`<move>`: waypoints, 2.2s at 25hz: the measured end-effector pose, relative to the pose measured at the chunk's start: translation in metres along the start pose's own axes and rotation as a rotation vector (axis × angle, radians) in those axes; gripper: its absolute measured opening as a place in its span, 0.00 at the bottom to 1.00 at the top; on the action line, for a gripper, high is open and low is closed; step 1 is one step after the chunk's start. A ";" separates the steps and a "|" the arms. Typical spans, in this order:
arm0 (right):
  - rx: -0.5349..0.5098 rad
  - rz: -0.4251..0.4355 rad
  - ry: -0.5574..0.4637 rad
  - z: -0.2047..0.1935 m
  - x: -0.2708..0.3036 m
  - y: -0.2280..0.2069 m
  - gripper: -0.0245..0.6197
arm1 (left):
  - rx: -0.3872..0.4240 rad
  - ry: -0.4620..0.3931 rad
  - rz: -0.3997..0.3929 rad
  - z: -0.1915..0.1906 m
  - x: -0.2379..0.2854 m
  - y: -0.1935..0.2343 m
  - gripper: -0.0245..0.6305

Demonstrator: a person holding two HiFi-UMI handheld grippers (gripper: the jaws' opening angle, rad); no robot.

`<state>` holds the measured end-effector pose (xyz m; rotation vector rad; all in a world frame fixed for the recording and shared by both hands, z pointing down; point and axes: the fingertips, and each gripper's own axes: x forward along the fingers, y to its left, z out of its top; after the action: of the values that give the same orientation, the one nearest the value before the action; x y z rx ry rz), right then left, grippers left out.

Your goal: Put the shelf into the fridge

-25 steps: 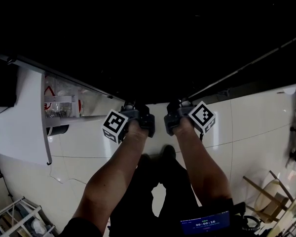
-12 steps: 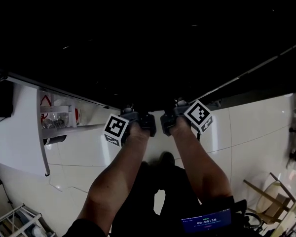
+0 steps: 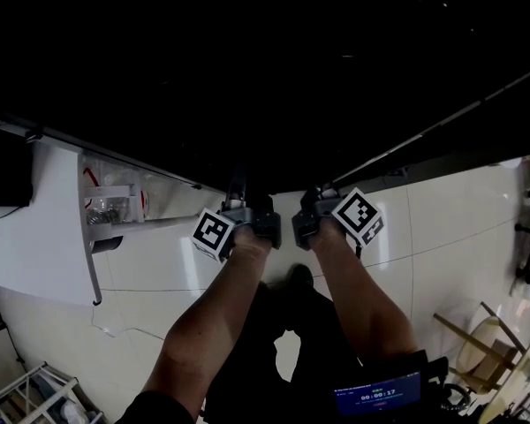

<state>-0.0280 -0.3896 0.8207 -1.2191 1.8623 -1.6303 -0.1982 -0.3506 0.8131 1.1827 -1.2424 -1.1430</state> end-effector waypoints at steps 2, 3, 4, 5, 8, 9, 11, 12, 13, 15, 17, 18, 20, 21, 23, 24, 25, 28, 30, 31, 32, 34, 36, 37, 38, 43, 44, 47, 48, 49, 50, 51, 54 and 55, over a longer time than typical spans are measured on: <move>-0.006 -0.023 0.011 0.002 -0.024 0.010 0.28 | 0.014 0.084 -0.013 -0.017 -0.012 -0.020 0.34; -0.006 -0.031 0.018 0.002 -0.040 0.019 0.28 | 0.011 0.126 -0.021 -0.027 -0.026 -0.035 0.31; -0.001 -0.037 0.025 0.000 -0.059 0.029 0.27 | -0.003 0.158 -0.024 -0.035 -0.046 -0.051 0.29; 0.007 -0.037 0.033 -0.001 -0.080 0.044 0.25 | -0.024 0.178 -0.026 -0.042 -0.069 -0.068 0.25; -0.025 0.023 0.079 -0.005 -0.134 0.115 0.19 | -0.076 0.218 -0.082 -0.048 -0.130 -0.139 0.21; -0.069 0.056 0.106 -0.006 -0.149 0.145 0.18 | -0.065 0.240 -0.123 -0.048 -0.147 -0.170 0.21; -0.167 0.135 0.155 -0.006 -0.181 0.205 0.18 | -0.005 0.292 -0.212 -0.049 -0.176 -0.235 0.21; -0.199 0.177 0.167 -0.005 -0.198 0.233 0.17 | 0.034 0.315 -0.251 -0.048 -0.191 -0.263 0.21; -0.221 0.218 0.172 -0.004 -0.215 0.259 0.16 | 0.077 0.332 -0.283 -0.046 -0.204 -0.288 0.20; -0.254 0.291 0.169 0.002 -0.243 0.306 0.16 | 0.167 0.335 -0.334 -0.038 -0.223 -0.331 0.18; -0.278 0.350 0.157 0.012 -0.264 0.343 0.16 | 0.243 0.316 -0.385 -0.032 -0.230 -0.371 0.15; -0.284 0.371 0.149 0.018 -0.275 0.357 0.16 | 0.268 0.305 -0.409 -0.033 -0.233 -0.389 0.15; -0.301 0.402 0.139 0.028 -0.298 0.378 0.16 | 0.305 0.287 -0.453 -0.040 -0.241 -0.421 0.14; -0.315 0.413 0.138 0.032 -0.308 0.387 0.16 | 0.325 0.279 -0.473 -0.045 -0.246 -0.434 0.13; -0.339 0.438 0.137 0.039 -0.325 0.401 0.16 | 0.359 0.263 -0.497 -0.053 -0.254 -0.455 0.12; -0.347 0.451 0.136 0.042 -0.333 0.407 0.16 | 0.363 0.255 -0.503 -0.057 -0.258 -0.462 0.11; -0.355 0.462 0.134 0.046 -0.340 0.412 0.16 | 0.358 0.245 -0.504 -0.061 -0.262 -0.468 0.11; -0.368 0.491 0.122 0.058 -0.359 0.421 0.15 | 0.346 0.218 -0.503 -0.073 -0.274 -0.480 0.11; -0.375 0.489 0.109 0.064 -0.370 0.423 0.15 | 0.360 0.210 -0.502 -0.077 -0.284 -0.486 0.11; -0.380 0.490 0.104 0.066 -0.375 0.424 0.15 | 0.372 0.208 -0.500 -0.078 -0.288 -0.489 0.11; -0.387 0.495 0.100 0.068 -0.378 0.427 0.15 | 0.386 0.206 -0.499 -0.078 -0.291 -0.492 0.11; -0.413 0.495 0.096 0.071 -0.383 0.434 0.15 | 0.417 0.203 -0.505 -0.077 -0.295 -0.501 0.10; -0.447 0.490 0.093 0.072 -0.388 0.440 0.14 | 0.438 0.202 -0.507 -0.077 -0.298 -0.507 0.09; -0.461 0.493 0.090 0.072 -0.391 0.444 0.14 | 0.444 0.202 -0.505 -0.076 -0.300 -0.510 0.09; -0.471 0.501 0.088 0.072 -0.394 0.448 0.14 | 0.448 0.201 -0.505 -0.076 -0.302 -0.512 0.08; -0.552 0.524 0.093 0.069 -0.400 0.473 0.14 | 0.504 0.209 -0.512 -0.071 -0.308 -0.530 0.04; -0.571 0.524 0.096 0.068 -0.401 0.477 0.14 | 0.522 0.220 -0.517 -0.072 -0.308 -0.534 0.04; -0.605 0.534 0.097 0.069 -0.403 0.487 0.14 | 0.562 0.253 -0.535 -0.075 -0.304 -0.544 0.04; -0.609 0.542 0.100 0.068 -0.404 0.491 0.13 | 0.565 0.264 -0.544 -0.075 -0.305 -0.547 0.04; -0.613 0.551 0.102 0.066 -0.405 0.493 0.11 | 0.563 0.277 -0.554 -0.076 -0.308 -0.549 0.04; -0.618 0.556 0.102 0.065 -0.407 0.495 0.08 | 0.562 0.293 -0.561 -0.079 -0.310 -0.550 0.04; -0.626 0.558 0.097 0.066 -0.410 0.496 0.08 | 0.570 0.310 -0.561 -0.083 -0.311 -0.550 0.04; -0.658 0.550 0.083 0.073 -0.413 0.498 0.07 | 0.673 0.340 -0.519 -0.092 -0.309 -0.551 0.04; -0.667 0.545 0.084 0.073 -0.412 0.498 0.07 | 0.723 0.342 -0.507 -0.092 -0.310 -0.553 0.04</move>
<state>0.0778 -0.1300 0.2339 -0.7341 2.6059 -0.8006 -0.0995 -0.0747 0.2431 2.2299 -1.1428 -0.7814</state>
